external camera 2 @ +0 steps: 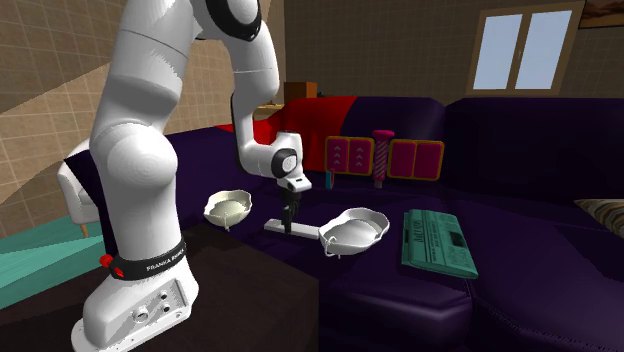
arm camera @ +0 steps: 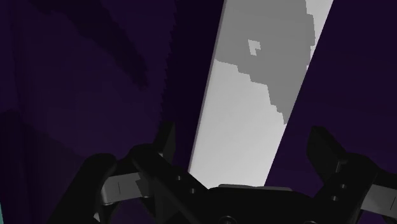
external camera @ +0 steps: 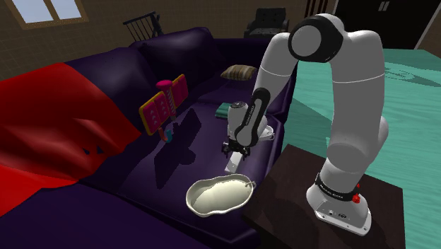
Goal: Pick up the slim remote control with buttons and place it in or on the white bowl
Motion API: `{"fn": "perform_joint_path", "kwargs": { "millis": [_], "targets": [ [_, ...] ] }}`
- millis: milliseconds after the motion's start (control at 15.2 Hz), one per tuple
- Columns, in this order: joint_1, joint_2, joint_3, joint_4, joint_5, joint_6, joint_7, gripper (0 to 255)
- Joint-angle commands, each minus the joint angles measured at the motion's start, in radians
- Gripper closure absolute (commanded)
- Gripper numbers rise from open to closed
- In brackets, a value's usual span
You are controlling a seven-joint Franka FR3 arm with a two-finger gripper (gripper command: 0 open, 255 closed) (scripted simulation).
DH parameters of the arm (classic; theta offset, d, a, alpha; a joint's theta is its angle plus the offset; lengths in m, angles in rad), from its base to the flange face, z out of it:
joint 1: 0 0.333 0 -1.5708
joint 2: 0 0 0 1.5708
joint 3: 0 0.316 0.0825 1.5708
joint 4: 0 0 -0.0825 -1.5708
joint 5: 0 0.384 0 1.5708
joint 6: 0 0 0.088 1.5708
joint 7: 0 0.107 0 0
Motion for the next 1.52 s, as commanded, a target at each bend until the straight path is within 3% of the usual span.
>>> {"fn": "perform_joint_path", "kwargs": {
  "millis": [0,462,528,1122,1452],
  "targets": [
    [0.006,0.014,-0.008,0.002,-0.006,0.013,0.004,0],
    [0.006,0.014,-0.008,0.002,-0.006,0.013,0.004,0],
    [0.006,0.014,-0.008,0.002,-0.006,0.013,0.004,255],
    [0.006,0.014,-0.008,0.002,-0.006,0.013,0.004,255],
    [-0.031,-0.070,0.037,-0.019,0.030,-0.050,-0.024,255]
  ]
}}
